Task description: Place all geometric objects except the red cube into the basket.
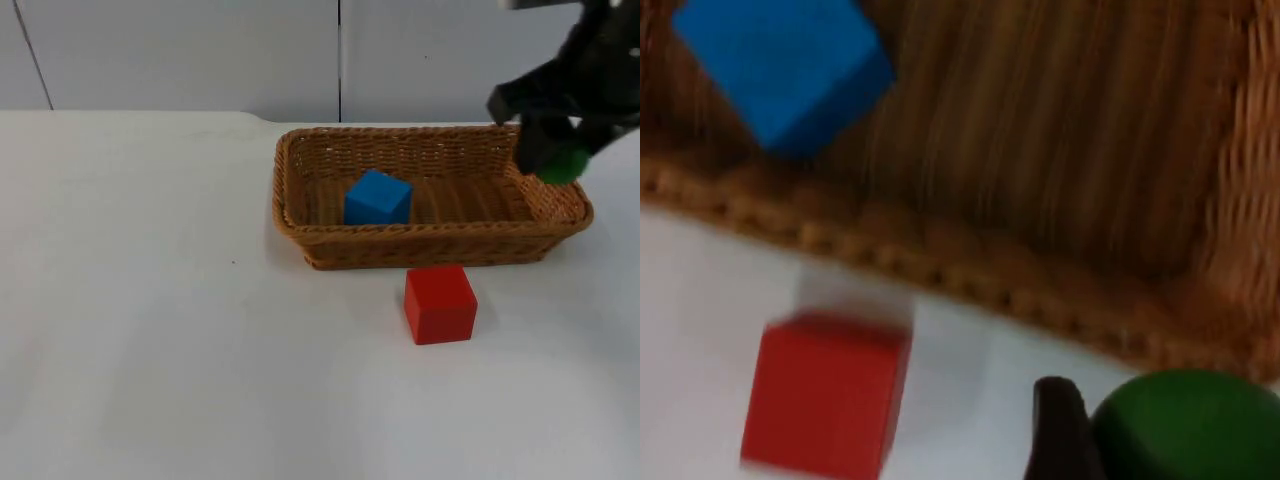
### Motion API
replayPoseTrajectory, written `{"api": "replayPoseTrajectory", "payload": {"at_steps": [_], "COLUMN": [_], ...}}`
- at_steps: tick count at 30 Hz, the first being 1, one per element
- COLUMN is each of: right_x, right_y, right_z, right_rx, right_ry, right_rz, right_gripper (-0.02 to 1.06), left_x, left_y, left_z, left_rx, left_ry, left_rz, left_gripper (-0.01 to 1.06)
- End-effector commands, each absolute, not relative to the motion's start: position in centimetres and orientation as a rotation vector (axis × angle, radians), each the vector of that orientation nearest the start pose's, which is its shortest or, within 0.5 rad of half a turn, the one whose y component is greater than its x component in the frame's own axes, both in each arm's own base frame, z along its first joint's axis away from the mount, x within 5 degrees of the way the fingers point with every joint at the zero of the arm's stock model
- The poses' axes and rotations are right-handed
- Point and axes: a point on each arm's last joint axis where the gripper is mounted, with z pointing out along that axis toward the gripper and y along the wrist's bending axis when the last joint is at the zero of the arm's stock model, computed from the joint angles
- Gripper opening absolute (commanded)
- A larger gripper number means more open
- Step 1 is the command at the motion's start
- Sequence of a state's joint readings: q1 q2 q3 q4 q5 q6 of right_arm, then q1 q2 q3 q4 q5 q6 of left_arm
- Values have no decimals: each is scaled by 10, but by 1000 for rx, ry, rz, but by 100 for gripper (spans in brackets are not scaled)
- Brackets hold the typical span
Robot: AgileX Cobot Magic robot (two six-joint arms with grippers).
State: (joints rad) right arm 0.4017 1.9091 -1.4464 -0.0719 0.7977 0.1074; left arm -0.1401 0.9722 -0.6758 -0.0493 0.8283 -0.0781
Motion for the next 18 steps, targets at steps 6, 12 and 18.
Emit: {"api": "replayPoseTrajectory", "payload": {"at_steps": [6,12,18], "right_x": [429,442,445], "right_y": [173,179,180], "right_z": [189,161,150], "right_rx": [-458,-461,-468], "right_ry": [2670,2652,2645], "right_rz": [58,67,63], "right_gripper": [2,17,48], "left_x": [166,166,167], "left_y": [-26,-25,-25], "left_z": [269,269,269], "left_rx": [51,60,62], "left_ry": [2605,2602,2599], "left_rz": [-128,-111,-108], "left_gripper": [105,105,105]}}
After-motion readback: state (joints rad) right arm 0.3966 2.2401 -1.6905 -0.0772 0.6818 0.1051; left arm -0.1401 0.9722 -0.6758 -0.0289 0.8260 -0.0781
